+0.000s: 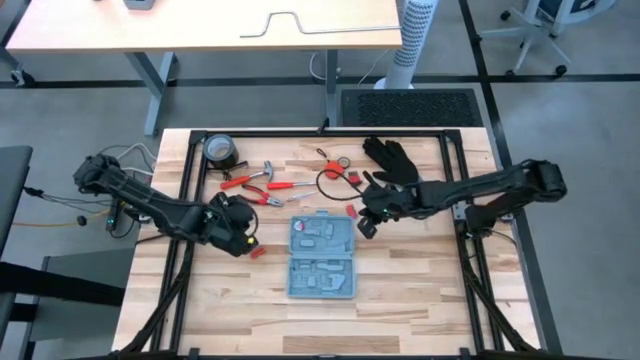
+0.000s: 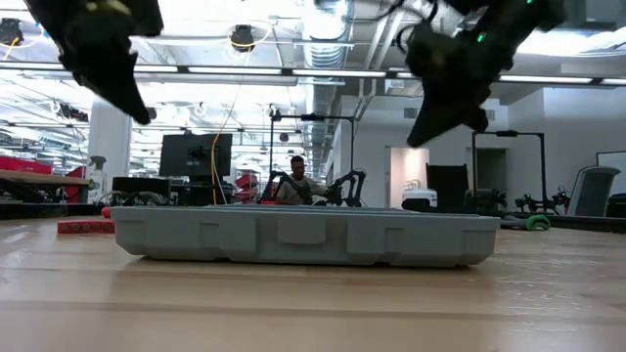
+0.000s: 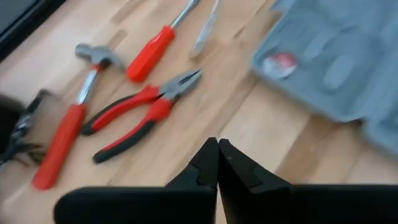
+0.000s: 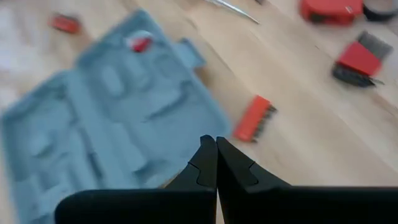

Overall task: Prefit tool cases
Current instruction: Put the left orange screwdriver bits into the gray prefit tool case

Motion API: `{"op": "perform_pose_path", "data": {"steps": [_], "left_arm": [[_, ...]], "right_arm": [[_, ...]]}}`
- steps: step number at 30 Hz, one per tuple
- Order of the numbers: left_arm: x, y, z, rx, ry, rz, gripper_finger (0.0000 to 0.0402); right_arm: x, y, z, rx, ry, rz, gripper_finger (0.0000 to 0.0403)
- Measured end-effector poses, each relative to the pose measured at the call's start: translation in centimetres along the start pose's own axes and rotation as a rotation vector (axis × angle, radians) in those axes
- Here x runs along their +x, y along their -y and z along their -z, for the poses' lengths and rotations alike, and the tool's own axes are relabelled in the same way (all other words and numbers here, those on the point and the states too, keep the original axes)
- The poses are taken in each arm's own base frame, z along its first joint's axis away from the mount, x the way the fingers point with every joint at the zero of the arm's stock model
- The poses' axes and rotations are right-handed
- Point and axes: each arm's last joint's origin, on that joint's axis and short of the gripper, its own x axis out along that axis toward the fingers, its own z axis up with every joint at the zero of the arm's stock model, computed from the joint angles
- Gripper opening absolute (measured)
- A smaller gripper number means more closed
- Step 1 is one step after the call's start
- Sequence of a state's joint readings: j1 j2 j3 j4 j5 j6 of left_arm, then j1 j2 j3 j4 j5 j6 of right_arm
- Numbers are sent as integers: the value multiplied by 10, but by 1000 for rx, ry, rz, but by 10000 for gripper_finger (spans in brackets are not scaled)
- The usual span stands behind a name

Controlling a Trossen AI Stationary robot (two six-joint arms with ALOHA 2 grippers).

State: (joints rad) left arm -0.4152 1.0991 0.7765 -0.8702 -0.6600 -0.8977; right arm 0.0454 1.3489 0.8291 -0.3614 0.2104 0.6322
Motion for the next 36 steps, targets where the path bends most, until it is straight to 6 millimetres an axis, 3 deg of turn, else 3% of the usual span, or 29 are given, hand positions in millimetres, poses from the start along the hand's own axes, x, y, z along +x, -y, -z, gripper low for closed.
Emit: {"op": "perform_pose_path", "data": {"steps": [8,14,19,25,31,36], "left_arm": [[13,-1,0,1,-63,-64,0],[14,-3,-17,-111,92,18,0],[22,-6,-28,-197,274,262,0],[26,-20,-36,-267,440,494,0],[31,-30,-30,-249,414,523,0],[38,-33,-15,-178,265,475,0]], "right_arm": [[34,18,-4,26,-76,59,5],[36,23,-43,-24,67,-361,4],[7,41,-79,-28,277,-604,4],[-60,58,-99,-70,495,-732,4],[-112,49,-86,-108,605,-699,4],[-116,29,-54,-48,488,-511,4]]}}
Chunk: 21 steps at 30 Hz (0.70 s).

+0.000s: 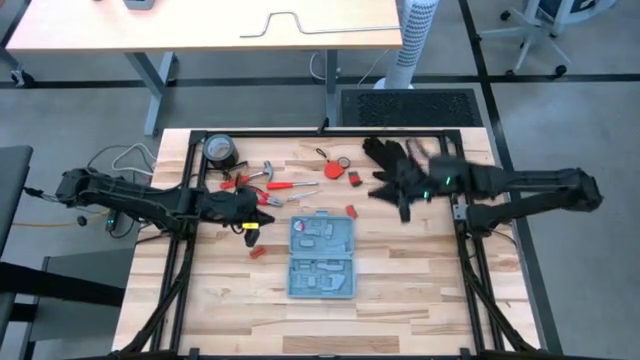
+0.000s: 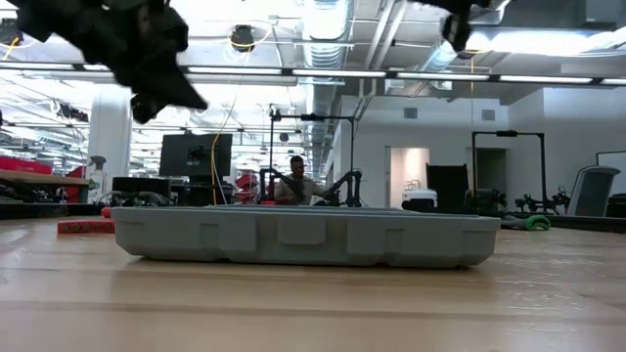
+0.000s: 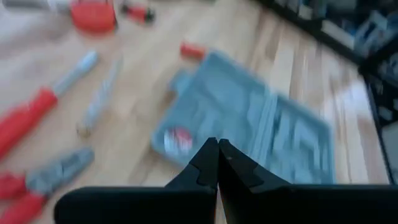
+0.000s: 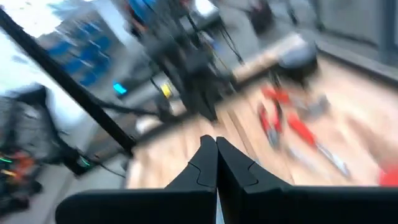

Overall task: Prefit tool cases
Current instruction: Put the left orange screwdriver bits into the gray prefit tool case

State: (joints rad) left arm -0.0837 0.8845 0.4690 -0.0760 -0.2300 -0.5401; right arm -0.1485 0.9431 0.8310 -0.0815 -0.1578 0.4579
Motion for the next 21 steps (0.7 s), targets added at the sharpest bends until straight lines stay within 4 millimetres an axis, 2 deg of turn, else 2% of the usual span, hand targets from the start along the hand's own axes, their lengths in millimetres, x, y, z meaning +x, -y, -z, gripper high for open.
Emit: {"op": "perform_pose_path", "data": {"steps": [5,11,16,21], "left_arm": [[-1,-5,14,6,-183,8,0],[-4,-4,24,44,-245,-33,0],[-7,-4,31,68,-282,-84,0],[-9,-3,36,63,-322,-83,0]], "right_arm": [[10,-25,39,16,-167,157,4],[34,-45,81,25,-264,284,4],[56,-49,113,28,-368,338,4],[76,-46,132,25,-404,366,4]]}}
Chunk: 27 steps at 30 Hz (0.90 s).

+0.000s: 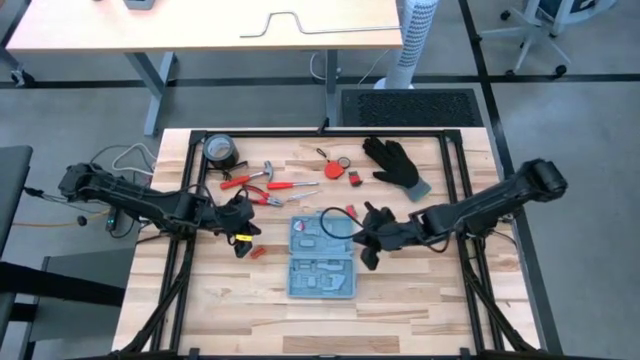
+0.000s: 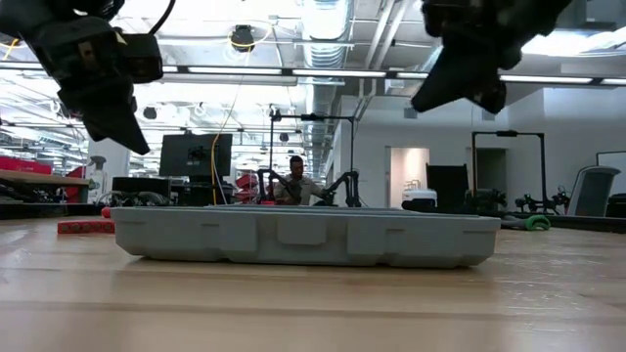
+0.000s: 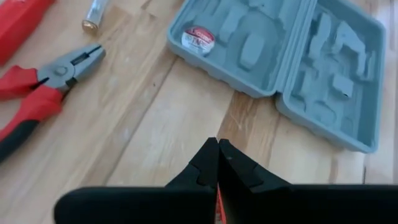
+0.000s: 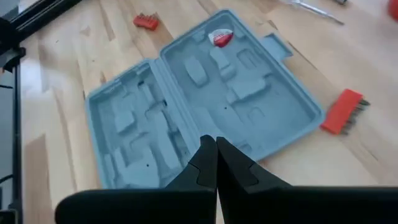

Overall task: Prefit tool cases
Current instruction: Put the left orange screwdriver bits into the gray prefit tool case

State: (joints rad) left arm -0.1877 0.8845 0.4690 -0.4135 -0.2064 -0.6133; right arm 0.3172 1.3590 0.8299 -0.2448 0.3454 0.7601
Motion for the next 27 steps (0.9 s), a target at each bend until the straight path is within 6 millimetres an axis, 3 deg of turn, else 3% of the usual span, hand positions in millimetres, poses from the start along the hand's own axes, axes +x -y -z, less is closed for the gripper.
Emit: {"op": "perform_pose_path", "data": {"steps": [11,20,27], "left_arm": [[0,-4,7,-26,-75,-43,11],[0,-5,8,-23,-88,-46,103],[0,-4,8,-80,-97,-26,165]], "right_arm": [[19,-4,-2,4,43,-24,5],[21,1,-6,-16,48,-5,5],[27,22,-18,-25,42,78,5]]}}
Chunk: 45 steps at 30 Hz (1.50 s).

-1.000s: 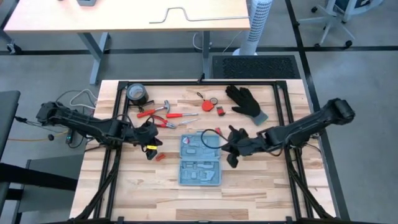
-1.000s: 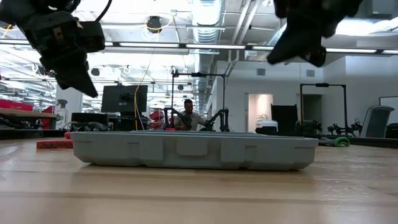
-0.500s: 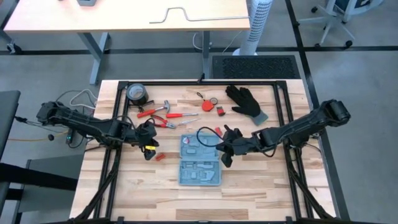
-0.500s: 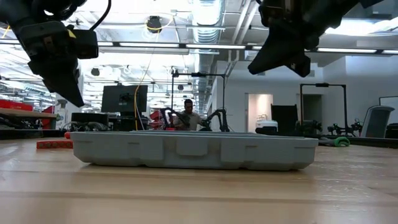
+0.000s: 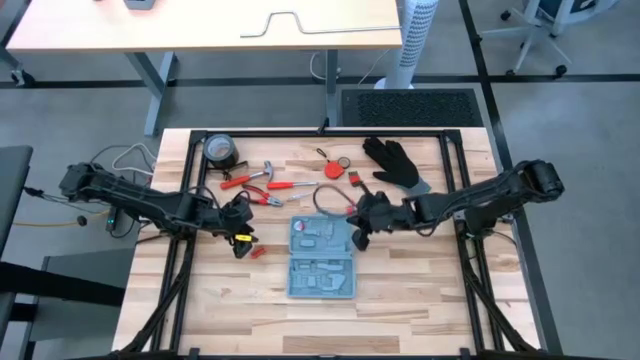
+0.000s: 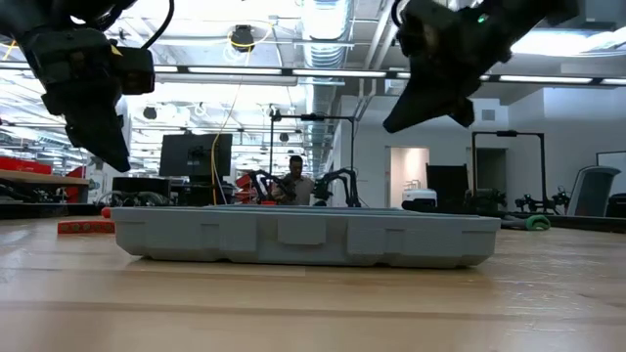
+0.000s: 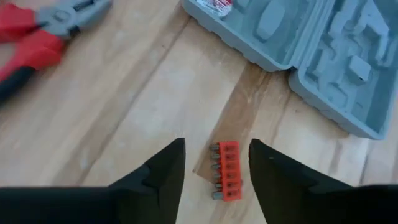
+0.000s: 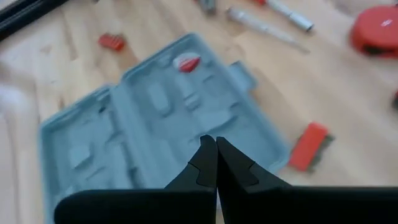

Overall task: Prefit tool cases
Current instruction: Put the left orange screwdriver bits into the gray prefit tool case

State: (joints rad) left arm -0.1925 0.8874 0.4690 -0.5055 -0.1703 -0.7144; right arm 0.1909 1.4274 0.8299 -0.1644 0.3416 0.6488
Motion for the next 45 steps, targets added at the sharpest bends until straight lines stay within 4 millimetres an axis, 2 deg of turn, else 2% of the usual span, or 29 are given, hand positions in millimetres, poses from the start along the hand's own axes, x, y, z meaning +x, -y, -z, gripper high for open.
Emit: {"op": "perform_pose_path", "data": {"steps": [4,9,16,20,25,36,45], "left_arm": [[4,5,2,-22,-34,32,169],[15,25,12,30,-38,55,156],[31,40,38,28,-19,-81,104],[36,43,43,-7,-38,-128,99],[37,44,43,-1,-41,-124,122],[40,43,45,89,-73,-129,216],[58,41,47,155,-136,-177,229]], "right_arm": [[-2,9,-19,39,96,-16,5],[-16,14,-39,55,217,-61,5],[-15,14,-32,33,158,-36,5],[-12,11,-24,27,118,-30,5],[-13,7,-22,21,114,-41,5],[-13,7,-22,20,114,-38,5],[-13,7,-22,20,115,-37,5]]}}
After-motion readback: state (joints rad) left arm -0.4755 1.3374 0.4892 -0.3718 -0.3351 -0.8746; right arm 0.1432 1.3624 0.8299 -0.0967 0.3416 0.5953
